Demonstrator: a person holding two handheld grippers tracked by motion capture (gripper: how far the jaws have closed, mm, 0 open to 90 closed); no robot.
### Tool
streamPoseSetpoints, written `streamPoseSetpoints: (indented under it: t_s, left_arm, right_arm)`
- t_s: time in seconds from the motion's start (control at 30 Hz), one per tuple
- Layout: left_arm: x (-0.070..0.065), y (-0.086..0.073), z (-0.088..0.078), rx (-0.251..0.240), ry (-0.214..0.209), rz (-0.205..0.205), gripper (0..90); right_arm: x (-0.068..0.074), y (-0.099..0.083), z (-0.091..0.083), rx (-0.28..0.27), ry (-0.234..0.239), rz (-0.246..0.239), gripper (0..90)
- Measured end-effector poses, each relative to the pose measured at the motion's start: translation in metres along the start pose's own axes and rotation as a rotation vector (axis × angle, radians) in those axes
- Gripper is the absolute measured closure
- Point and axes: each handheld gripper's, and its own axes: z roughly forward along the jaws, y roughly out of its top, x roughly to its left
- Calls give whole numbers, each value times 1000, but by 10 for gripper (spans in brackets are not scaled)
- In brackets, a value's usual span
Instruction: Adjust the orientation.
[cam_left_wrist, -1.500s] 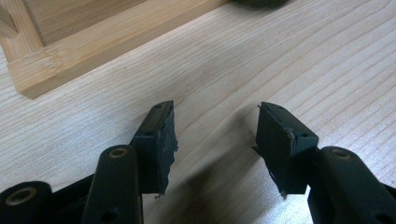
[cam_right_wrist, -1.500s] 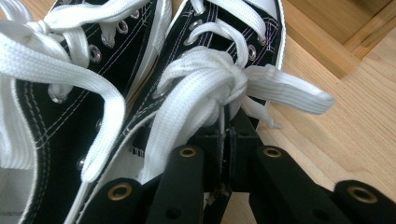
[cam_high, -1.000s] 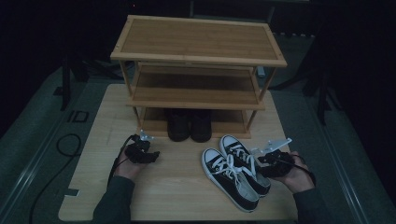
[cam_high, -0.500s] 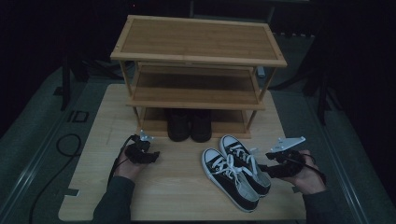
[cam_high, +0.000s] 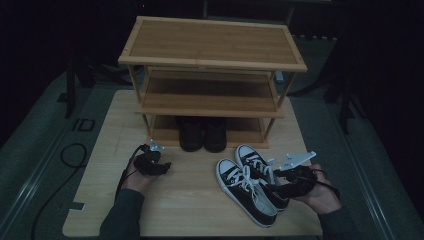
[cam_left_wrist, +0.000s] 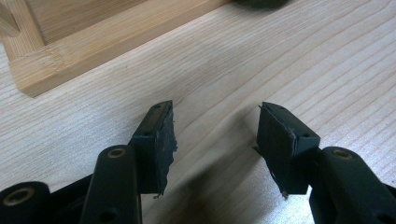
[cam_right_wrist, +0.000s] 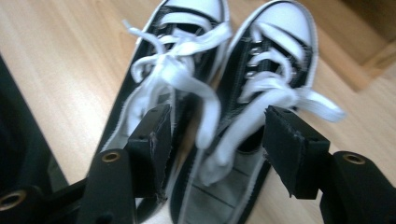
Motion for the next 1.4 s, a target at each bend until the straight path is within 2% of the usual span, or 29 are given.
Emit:
streamPoseSetpoints:
  t_s: [0.3,0.37,0.43,0.53,0.63,0.93,0.97,1.1,1.17,1.4]
  left_arm:
    - [0,0,0,1,0,1,469]
    - [0,0,0,1,-1,1,469]
    - [0,0,0,0,0,1,468]
    - [0,0,0,1,-1,1,467]
    - [0,0,0,1,0,1,467]
    - [0,0,0,1,-1,2,466]
    - [0,0,0,1,-2,2,465]
    - [0,0,0,0,-2,1,465]
    - [0,0,0,-1,-2,1,465]
    - [0,0,0,-1,-1,1,464]
  right_arm:
    - [1,-5,17,59,16,25,381]
    - [2,-6,21,72,8,24,371]
    - [2,-6,19,65,-2,22,371]
    - [2,-6,14,40,8,32,374]
    - [3,-5,14,49,17,28,373]
    - [6,-2,39,104,39,43,348]
    - [7,-1,41,110,33,43,352]
    - [6,3,50,135,-10,66,466]
    - [5,4,54,141,-5,78,486]
    - [8,9,68,163,-36,80,542]
